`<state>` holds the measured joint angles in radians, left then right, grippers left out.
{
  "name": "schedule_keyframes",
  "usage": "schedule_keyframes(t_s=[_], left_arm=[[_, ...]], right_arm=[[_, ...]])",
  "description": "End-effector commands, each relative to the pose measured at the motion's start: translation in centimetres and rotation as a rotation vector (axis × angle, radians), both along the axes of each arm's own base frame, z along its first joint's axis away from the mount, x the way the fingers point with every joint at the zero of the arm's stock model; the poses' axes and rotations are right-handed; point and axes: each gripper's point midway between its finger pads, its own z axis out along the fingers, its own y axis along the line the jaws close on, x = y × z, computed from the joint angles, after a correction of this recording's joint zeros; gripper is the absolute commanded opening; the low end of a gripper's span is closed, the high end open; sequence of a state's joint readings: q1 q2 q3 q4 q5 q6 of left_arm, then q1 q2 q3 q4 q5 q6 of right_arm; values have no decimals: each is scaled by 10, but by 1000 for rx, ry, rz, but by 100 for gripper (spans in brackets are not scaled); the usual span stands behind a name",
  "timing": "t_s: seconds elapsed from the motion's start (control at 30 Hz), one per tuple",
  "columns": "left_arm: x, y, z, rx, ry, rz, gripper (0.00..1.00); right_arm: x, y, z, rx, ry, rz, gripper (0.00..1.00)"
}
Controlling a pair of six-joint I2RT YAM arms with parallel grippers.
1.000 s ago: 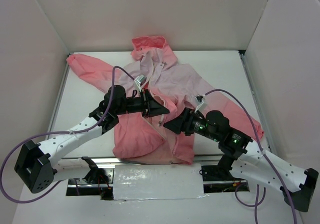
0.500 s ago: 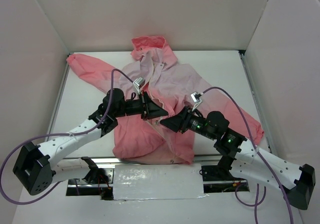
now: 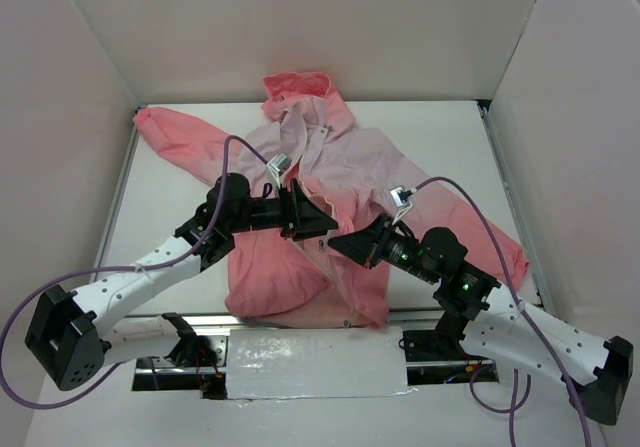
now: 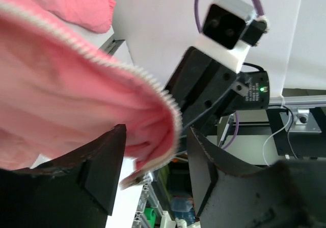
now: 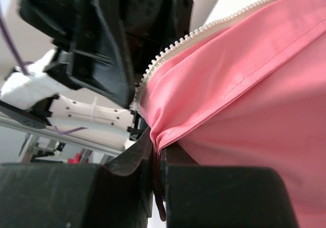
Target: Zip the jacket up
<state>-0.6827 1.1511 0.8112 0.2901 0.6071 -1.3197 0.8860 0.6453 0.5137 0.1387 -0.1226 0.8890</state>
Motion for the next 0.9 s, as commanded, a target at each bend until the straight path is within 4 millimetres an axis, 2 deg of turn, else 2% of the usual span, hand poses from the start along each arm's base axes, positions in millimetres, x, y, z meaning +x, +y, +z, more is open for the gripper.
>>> schedule_keyframes(t_s=[0.0, 0.1, 0.13, 0.23, 0.37, 0.53, 0.77, 0.8, 0.83, 0.87], left_arm=[[-5, 5, 10, 23, -95, -3, 64], [-10, 10, -3, 29, -81, 0, 62], [-12, 11, 2, 2, -102, -4, 59], [-15, 12, -4, -2, -90, -6, 55], [-16, 11, -1, -7, -113, -21, 55], [-16, 9, -1, 6, -127, -35, 51], [-20, 7, 3, -18, -148, -60, 54], [-19, 7, 2, -16, -151, -59, 50], [-19, 7, 2, -14, -153, -62, 39], [-20, 7, 1, -12, -152, -64, 23]], right_arm=[[-4, -11, 28, 86, -67, -25, 0], [-6, -11, 27, 80, -57, -17, 0], [-7, -10, 24, 73, -52, -8, 0], [-9, -9, 24, 75, -45, 4, 0], [-10, -7, 24, 65, -33, 15, 0], [-9, -3, 29, 66, -27, 28, 0], [-7, 2, 20, 23, 21, 32, 0], [-7, 3, 19, 21, 25, 38, 0], [-7, 3, 21, 25, 25, 38, 0], [-8, 3, 21, 26, 24, 41, 0]])
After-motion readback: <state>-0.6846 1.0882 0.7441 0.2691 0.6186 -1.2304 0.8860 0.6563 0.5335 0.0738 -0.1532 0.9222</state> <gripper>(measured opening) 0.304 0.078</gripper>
